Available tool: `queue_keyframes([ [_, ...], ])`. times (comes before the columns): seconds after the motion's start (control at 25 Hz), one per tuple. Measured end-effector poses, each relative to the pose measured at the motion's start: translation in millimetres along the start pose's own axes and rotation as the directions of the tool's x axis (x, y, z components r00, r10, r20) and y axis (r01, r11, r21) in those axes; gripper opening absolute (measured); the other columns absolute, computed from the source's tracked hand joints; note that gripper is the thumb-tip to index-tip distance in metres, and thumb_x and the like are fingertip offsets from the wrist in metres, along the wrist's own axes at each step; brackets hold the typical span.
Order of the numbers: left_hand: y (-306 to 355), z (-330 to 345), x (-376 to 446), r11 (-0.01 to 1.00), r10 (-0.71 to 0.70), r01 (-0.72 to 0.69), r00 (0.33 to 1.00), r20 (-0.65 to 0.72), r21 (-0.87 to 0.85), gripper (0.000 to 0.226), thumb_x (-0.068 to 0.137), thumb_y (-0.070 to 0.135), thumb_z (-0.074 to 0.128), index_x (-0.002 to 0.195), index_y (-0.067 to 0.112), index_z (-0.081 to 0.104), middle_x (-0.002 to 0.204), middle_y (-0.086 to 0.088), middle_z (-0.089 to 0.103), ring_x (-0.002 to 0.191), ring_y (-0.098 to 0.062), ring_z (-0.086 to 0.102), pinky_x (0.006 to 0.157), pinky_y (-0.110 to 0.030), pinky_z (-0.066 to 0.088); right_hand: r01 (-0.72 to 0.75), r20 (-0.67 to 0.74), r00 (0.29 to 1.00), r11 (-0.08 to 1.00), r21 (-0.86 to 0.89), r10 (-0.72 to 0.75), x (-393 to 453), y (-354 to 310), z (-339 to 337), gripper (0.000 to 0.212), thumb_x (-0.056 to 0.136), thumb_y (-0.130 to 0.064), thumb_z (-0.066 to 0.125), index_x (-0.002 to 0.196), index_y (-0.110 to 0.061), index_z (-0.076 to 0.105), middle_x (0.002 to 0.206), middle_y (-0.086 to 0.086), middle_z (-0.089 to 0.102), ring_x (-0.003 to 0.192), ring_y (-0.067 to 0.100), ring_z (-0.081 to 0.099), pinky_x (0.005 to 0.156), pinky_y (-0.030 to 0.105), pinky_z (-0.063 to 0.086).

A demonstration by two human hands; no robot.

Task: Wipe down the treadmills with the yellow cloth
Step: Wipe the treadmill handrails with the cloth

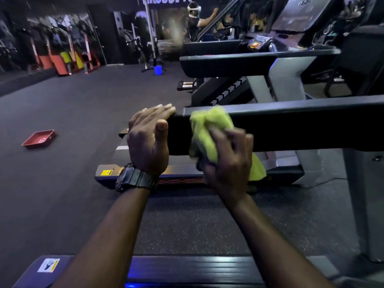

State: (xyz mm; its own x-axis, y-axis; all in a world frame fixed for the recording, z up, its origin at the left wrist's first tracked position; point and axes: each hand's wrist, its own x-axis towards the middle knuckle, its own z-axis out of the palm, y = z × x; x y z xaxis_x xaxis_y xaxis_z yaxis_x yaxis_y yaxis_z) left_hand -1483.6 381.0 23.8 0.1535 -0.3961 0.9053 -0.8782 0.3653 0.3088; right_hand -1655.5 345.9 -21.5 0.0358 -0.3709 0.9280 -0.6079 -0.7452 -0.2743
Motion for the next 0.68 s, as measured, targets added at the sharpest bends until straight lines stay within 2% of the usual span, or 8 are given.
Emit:
queue_keyframes([
  [0.04, 1, 3, 0, 1.000, 0.000, 0.000, 1.000, -0.007, 0.007, 0.085, 0.099, 0.059, 0.002, 0.113, 0.012, 0.072, 0.119, -0.003, 0.069, 0.119, -0.018, 0.059, 0.105, -0.047, 0.038, -0.101, -0.036, 0.994, 0.995, 0.022, 0.102, 9, -14, 5, 0.050, 0.073, -0.012, 0.072, 0.123, -0.013, 0.066, 0.111, 0.009, 0.051, 0.091, 0.031, 0.050, 0.081, 0.040, 0.045],
  [0.08, 1, 5, 0, 1.000, -0.001, 0.001, 1.000, -0.017, 0.007, 0.085, 0.099, 0.058, 0.002, 0.112, 0.012, 0.072, 0.118, -0.003, 0.069, 0.118, -0.018, 0.059, 0.105, -0.047, 0.038, -0.036, -0.016, 0.999, 0.999, 0.000, 0.036, 9, -25, 10, 0.047, 0.076, -0.011, 0.070, 0.123, -0.014, 0.065, 0.110, 0.010, 0.053, 0.090, 0.032, 0.051, 0.079, 0.040, 0.046],
  [0.16, 0, 4, -1, 1.000, -0.019, 0.019, 0.999, -0.032, -0.007, 0.084, 0.099, 0.058, 0.003, 0.112, 0.012, 0.072, 0.118, -0.003, 0.069, 0.118, -0.018, 0.059, 0.106, -0.047, 0.038, 0.269, 0.109, 0.959, 0.962, -0.047, -0.262, -8, -19, 8, 0.027, 0.089, -0.014, 0.064, 0.115, -0.018, 0.070, 0.106, 0.007, 0.061, 0.084, 0.031, 0.054, 0.070, 0.043, 0.048],
  [0.2, 1, 4, -3, 1.000, -0.031, 0.031, 0.999, -0.045, -0.006, 0.083, 0.100, 0.057, 0.004, 0.110, 0.011, 0.072, 0.117, -0.003, 0.070, 0.118, -0.018, 0.060, 0.106, -0.047, 0.038, 0.299, 0.128, 0.948, 0.953, -0.040, -0.292, -11, -8, 0, 0.024, 0.089, -0.015, 0.066, 0.112, -0.018, 0.072, 0.105, 0.007, 0.063, 0.084, 0.031, 0.054, 0.069, 0.043, 0.048],
  [0.36, 20, 18, 7, 0.994, 0.019, -0.016, 0.999, -0.028, 0.110, 0.077, 0.101, 0.055, 0.010, 0.103, 0.011, 0.073, 0.114, -0.005, 0.071, 0.118, -0.023, 0.060, 0.108, -0.045, 0.035, -0.109, -0.050, 0.993, 0.994, -0.002, 0.109, 15, -4, -7, 0.052, 0.074, -0.012, 0.071, 0.126, -0.013, 0.064, 0.112, 0.009, 0.049, 0.092, 0.031, 0.048, 0.082, 0.039, 0.042],
  [0.52, 38, 34, 3, 0.990, 0.126, -0.132, 0.985, 0.118, 0.043, 0.081, 0.099, 0.059, 0.010, 0.117, 0.005, 0.067, 0.128, -0.008, 0.064, 0.126, -0.025, 0.055, 0.109, -0.046, 0.035, 0.184, 0.151, 0.972, 0.983, -0.027, -0.177, -19, 16, -22, 0.046, 0.078, -0.018, 0.075, 0.122, -0.016, 0.064, 0.112, 0.004, 0.047, 0.088, 0.032, 0.049, 0.074, 0.045, 0.048],
  [0.6, 37, 36, 1, 0.993, 0.115, -0.117, 0.989, 0.094, 0.013, 0.081, 0.099, 0.058, 0.008, 0.118, 0.007, 0.067, 0.127, -0.008, 0.065, 0.124, -0.024, 0.056, 0.109, -0.044, 0.036, 0.003, 0.056, 0.998, 0.999, -0.039, -0.001, -5, 25, -30, 0.047, 0.073, -0.016, 0.075, 0.120, -0.014, 0.067, 0.111, 0.008, 0.051, 0.091, 0.032, 0.050, 0.079, 0.044, 0.048],
  [0.68, 36, 37, 1, 0.994, 0.108, -0.108, 0.991, 0.073, -0.005, 0.081, 0.100, 0.057, 0.007, 0.116, 0.007, 0.068, 0.125, -0.008, 0.066, 0.122, -0.024, 0.057, 0.108, -0.042, 0.036, -0.265, -0.064, 0.962, 0.964, 0.031, 0.267, 20, 9, -25, 0.054, 0.071, -0.014, 0.072, 0.124, -0.010, 0.064, 0.112, 0.015, 0.055, 0.096, 0.031, 0.049, 0.086, 0.037, 0.044],
])
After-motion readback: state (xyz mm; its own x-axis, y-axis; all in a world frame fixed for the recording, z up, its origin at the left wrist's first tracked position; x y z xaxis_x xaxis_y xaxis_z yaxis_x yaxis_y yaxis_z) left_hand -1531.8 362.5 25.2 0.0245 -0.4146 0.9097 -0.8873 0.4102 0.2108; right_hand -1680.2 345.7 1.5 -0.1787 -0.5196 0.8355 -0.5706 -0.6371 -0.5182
